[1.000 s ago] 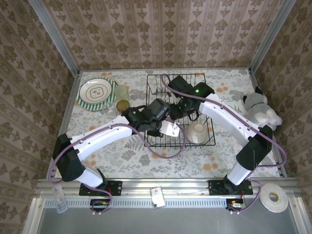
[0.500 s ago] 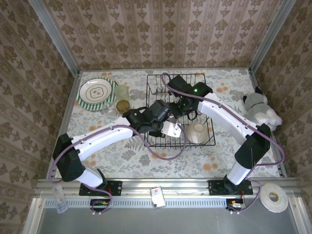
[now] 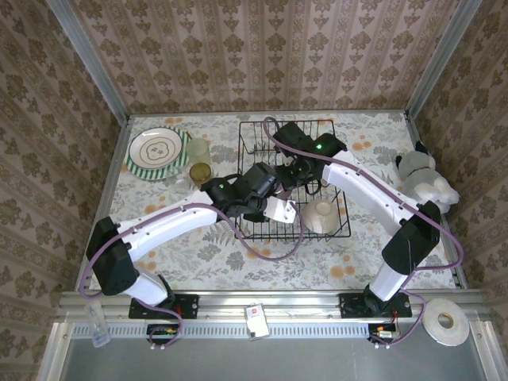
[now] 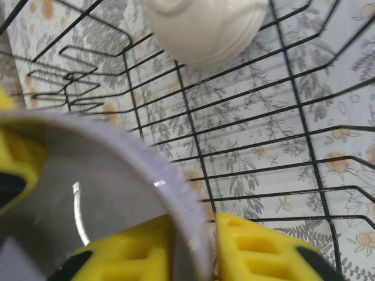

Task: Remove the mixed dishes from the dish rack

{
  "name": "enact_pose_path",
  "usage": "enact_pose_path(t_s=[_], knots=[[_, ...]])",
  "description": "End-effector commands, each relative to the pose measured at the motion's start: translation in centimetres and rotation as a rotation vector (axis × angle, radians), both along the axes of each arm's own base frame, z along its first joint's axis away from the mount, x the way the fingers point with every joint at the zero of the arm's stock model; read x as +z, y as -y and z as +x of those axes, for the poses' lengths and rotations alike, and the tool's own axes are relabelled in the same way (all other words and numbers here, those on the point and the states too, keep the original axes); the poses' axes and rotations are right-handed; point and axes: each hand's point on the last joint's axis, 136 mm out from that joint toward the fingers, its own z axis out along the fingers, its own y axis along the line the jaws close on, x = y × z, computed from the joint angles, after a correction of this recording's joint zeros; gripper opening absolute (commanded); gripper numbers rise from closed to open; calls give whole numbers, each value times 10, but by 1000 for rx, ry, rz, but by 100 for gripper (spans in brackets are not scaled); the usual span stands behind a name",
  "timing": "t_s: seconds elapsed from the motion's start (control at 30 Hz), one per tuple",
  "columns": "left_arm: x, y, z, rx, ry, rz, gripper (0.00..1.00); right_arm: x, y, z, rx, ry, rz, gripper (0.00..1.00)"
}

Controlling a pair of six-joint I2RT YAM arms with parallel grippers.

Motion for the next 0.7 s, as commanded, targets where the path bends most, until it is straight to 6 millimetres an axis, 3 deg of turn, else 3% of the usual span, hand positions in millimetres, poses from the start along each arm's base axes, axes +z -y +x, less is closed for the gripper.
enact_pose_path(t_s=[0.0, 0.1, 0.3, 0.33, 0.67], knots=[[15, 9, 17, 18, 72, -34, 39, -7, 5, -16, 51, -61, -45, 0], [16, 11, 17, 13, 74, -39, 59, -6, 7, -16, 48, -56, -47, 0], [19, 13, 21, 22, 113, -74, 87, -6, 10, -14, 40, -57, -46, 0], [20, 13, 21, 23, 117, -78, 98, -6, 11, -13, 37, -55, -45, 0], [25, 9, 15, 18, 117, -114, 100, -3, 23, -5, -4, -43, -38, 0]])
